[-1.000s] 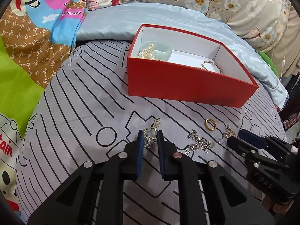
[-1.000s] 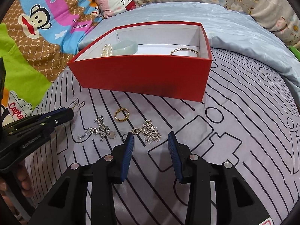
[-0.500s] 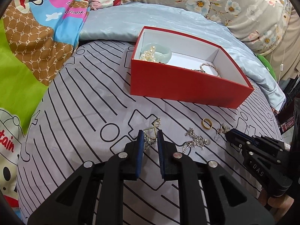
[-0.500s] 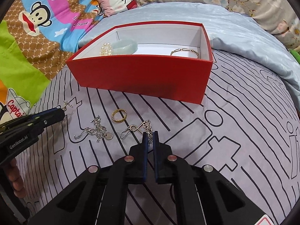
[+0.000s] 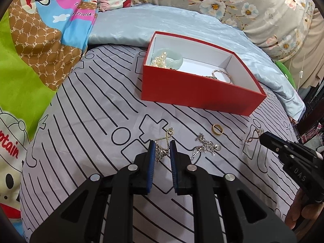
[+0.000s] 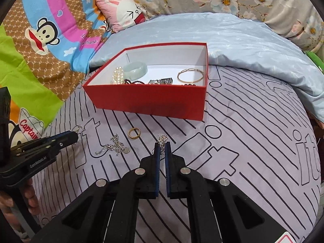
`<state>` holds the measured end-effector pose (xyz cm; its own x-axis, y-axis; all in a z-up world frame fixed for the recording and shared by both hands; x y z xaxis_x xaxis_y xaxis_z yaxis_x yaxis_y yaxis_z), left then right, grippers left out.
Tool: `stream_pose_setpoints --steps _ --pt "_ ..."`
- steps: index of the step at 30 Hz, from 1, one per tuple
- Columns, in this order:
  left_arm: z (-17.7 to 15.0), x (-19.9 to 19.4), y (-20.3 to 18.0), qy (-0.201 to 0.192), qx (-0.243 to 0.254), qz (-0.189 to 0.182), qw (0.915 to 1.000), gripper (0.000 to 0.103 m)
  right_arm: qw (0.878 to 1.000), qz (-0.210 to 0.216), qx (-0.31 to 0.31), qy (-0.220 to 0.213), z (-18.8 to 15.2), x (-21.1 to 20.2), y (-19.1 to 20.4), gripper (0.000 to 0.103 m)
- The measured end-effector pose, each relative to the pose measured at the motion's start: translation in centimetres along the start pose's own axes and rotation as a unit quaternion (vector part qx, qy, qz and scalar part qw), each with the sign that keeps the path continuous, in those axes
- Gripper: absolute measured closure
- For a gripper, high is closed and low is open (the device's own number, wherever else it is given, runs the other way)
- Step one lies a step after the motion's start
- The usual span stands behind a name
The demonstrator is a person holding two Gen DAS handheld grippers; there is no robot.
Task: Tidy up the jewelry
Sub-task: 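Grasp a gold chain with the left tool while the right tool grasps a silver chain, then lift both chains into the red box and open both tools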
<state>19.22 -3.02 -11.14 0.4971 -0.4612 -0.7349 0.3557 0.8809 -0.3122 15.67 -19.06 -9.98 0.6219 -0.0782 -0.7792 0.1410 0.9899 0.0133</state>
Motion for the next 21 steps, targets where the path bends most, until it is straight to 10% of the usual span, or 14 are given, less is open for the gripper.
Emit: stream_pose_setpoints --steps 21 --pt "1.2 -3.8 -3.0 -0.027 0.017 -0.015 0.9994 0.089 0.999 0.018 0.012 -0.040 0.8 -5.2 0.2 0.099"
Point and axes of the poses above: each gripper's, at about its wrist camera, not at the fingertips, and x roughly the way its jaws point, y to its left, z to its top, the point moved 9 cm from there along x, roughly the way its jaws point, and after that the axes turned 9 degrees about -z, right-handed, at the moved point
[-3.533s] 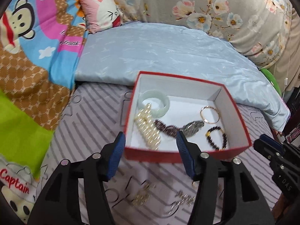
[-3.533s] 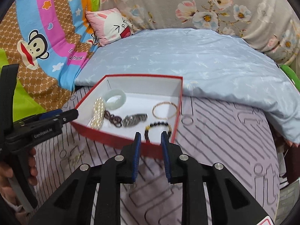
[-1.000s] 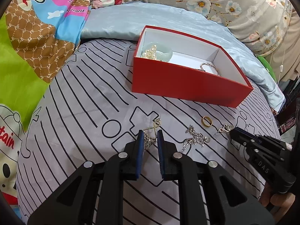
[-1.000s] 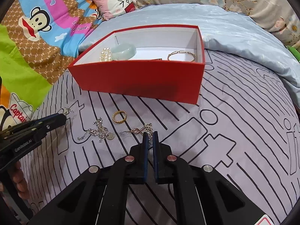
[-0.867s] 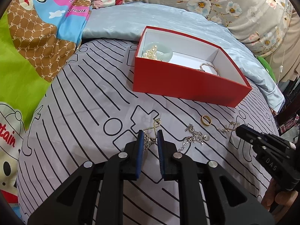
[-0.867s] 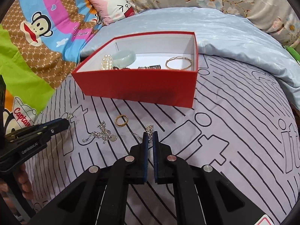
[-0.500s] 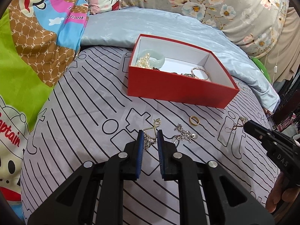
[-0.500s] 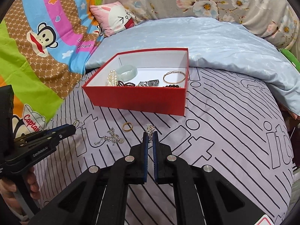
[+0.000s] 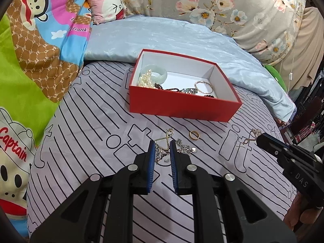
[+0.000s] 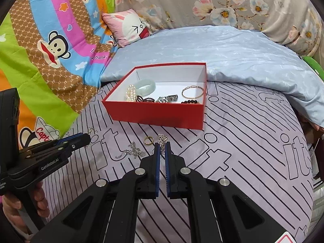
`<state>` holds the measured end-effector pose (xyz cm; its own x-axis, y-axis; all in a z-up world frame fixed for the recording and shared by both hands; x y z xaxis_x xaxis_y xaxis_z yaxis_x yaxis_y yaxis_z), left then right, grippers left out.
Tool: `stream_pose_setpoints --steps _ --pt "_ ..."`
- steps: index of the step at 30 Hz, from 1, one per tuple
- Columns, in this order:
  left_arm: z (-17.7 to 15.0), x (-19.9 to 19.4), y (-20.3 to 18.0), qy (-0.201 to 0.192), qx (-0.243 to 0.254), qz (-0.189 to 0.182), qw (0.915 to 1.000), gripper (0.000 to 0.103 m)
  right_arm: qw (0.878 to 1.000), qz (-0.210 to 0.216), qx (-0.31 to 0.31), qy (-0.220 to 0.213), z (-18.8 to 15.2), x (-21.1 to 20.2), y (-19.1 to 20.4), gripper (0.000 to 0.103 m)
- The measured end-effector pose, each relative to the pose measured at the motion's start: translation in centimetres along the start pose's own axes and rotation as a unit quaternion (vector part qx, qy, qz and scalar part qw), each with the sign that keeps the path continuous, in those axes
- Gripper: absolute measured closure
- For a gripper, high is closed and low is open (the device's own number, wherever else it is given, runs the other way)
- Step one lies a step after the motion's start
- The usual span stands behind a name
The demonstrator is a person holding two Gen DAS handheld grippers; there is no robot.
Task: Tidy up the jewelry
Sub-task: 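Lift both chains into the red box and open both tools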
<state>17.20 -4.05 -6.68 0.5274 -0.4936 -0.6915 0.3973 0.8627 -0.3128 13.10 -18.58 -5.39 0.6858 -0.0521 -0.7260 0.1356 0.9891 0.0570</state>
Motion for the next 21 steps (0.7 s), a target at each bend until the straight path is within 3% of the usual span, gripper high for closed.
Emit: stream_pose_setpoints --steps 21 --pt "5.7 -1.1 -2.5 -0.045 0.018 -0.011 0.9988 0.089 0.999 0.011 -0.014 -0.045 5.0 -1.7 0.8 0.099"
Point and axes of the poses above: each gripper's, at about its wrist camera, not at the fingertips, and x roughly the way its jaws point, y to its left, z to its top, the point moved 9 cm from there along x, roughly the way its jaws point, and after that the axes turned 9 degrees about -z, right-handed, at the moved point
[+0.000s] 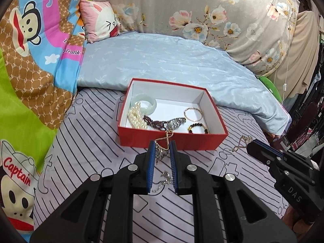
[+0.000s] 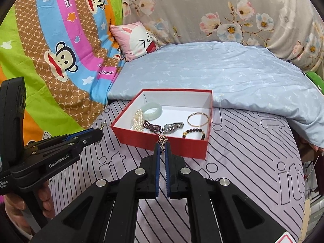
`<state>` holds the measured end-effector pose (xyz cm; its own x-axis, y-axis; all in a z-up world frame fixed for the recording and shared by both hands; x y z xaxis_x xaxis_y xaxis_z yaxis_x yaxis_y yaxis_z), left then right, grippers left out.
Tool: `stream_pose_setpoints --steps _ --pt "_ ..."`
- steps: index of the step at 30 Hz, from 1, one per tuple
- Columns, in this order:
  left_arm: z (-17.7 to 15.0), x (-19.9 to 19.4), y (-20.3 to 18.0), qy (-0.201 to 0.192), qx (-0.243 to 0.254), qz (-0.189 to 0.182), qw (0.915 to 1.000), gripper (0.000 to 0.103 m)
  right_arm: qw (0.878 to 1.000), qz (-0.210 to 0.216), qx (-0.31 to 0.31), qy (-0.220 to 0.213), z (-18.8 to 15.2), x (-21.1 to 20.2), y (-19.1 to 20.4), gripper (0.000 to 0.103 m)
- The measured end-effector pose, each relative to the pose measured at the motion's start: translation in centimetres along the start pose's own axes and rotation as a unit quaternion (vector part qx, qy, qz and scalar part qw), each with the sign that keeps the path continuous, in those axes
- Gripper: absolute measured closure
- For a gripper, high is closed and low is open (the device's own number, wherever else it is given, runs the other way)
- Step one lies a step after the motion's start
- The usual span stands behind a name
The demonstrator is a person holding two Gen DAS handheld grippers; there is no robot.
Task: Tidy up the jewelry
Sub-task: 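Lift both chains into the red box and open both tools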
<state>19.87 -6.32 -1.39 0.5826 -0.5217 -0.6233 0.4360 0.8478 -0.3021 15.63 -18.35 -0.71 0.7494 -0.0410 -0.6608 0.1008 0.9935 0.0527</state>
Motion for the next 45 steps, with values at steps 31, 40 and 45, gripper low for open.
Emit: stream_pose_setpoints --steps 31,40,45 --pt "8.1 10.4 -0.1 0.014 0.019 0.014 0.9996 0.089 1.000 -0.008 -0.001 -0.004 8.0 8.3 -1.5 0.099" --pt "8.8 14.0 0.0 0.031 0.019 0.015 0.9992 0.089 1.000 -0.007 -0.002 0.011 8.3 11.5 -2.0 0.099" --pt "9.0 15.7 0.5 0.041 0.007 0.009 0.9991 0.089 1.000 -0.004 0.004 0.021 8.4 13.1 -2.3 0.099"
Point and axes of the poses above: each gripper's, at about its wrist camera, not at the fingertips, and x roughly the way its jaws point, y to its left, z to its top, the point moved 9 cm from there along x, roughly the way its jaws point, and after that the axes turned 9 degrees about -z, right-handed, at the moved point
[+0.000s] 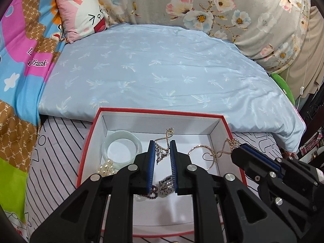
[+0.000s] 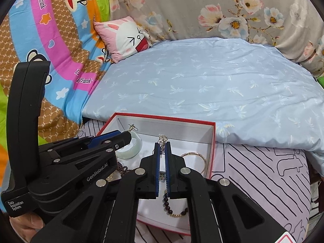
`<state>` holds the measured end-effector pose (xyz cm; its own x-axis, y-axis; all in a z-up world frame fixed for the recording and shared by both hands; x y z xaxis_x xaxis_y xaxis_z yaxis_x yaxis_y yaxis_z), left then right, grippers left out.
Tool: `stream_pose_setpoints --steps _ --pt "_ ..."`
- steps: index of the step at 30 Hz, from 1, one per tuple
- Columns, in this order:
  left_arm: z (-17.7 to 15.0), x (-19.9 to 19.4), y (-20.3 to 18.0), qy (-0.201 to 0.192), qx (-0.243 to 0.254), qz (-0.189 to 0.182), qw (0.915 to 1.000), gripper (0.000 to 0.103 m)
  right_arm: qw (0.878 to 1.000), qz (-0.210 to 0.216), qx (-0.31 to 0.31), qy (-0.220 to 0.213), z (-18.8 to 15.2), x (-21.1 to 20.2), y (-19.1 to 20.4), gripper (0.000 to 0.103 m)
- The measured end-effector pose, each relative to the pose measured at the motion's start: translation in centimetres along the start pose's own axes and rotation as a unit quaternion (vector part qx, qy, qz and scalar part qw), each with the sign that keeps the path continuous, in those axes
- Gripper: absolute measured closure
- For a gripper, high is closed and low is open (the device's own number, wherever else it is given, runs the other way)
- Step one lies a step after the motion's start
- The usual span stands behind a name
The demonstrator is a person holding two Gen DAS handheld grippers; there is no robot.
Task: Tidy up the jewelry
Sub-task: 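Lift both chains into the red box and open both tools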
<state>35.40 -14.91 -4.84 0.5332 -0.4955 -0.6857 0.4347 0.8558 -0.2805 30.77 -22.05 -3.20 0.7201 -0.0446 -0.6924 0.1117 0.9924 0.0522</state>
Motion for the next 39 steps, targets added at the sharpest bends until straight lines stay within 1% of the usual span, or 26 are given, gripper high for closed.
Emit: stream_pose_setpoints --steps 8,16,28,30,31,32,33,34,38,39 --pt "-0.3 2.2 0.6 0.016 0.003 0.008 0.9998 0.089 1.000 0.001 0.003 0.023 -0.5 2.8 -0.2 0.099" --pt "-0.3 3.6 0.9 0.026 0.000 0.008 0.9996 0.089 0.999 -0.003 0.004 0.032 -0.8 4.5 -0.5 0.099" --pt "-0.6 4.9 1.5 0.035 -0.003 0.014 0.9993 0.088 0.999 -0.007 0.001 0.039 -1.1 5.8 -0.6 0.098" --pt "-0.5 4.8 1.6 0.032 -0.001 0.019 0.9993 0.083 0.999 -0.010 0.000 0.038 -1.1 5.8 -0.6 0.094" --pt "-0.6 4.7 1.6 0.032 -0.001 0.022 0.9993 0.073 0.999 -0.013 0.000 0.036 -1.1 5.8 -0.6 0.093" --pt "-0.5 4.6 1.7 0.028 -0.001 0.028 0.9992 0.067 0.999 -0.016 0.001 0.035 -1.1 5.7 -0.7 0.092" --pt "-0.5 4.4 1.8 0.024 0.000 0.034 0.9992 0.065 0.999 -0.016 0.003 0.035 -1.1 5.7 -0.8 0.092" --pt "-0.4 4.3 1.9 0.022 0.000 0.038 0.9990 0.059 0.999 -0.014 0.004 0.035 -1.1 5.6 -0.8 0.091" --pt "-0.7 3.5 2.2 0.022 -0.005 0.040 0.9989 0.058 0.999 -0.018 0.003 0.031 -1.4 4.7 -0.7 0.084" --pt "-0.8 3.3 2.2 0.022 -0.005 0.042 0.9989 0.058 0.999 -0.020 0.003 0.030 -1.5 4.3 -0.7 0.080"
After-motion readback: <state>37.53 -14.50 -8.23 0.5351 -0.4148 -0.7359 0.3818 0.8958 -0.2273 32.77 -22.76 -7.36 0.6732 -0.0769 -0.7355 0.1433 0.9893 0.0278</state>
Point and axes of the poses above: each gripper's, at about its wrist camera, not at the fingertips, and x roughly the way its jaws point, y to its left, z to its top, the point moved 9 cm from there along x, roughly the way its jaws point, and after that the axes turned 9 degrees about -z, right-handed, at the moved point
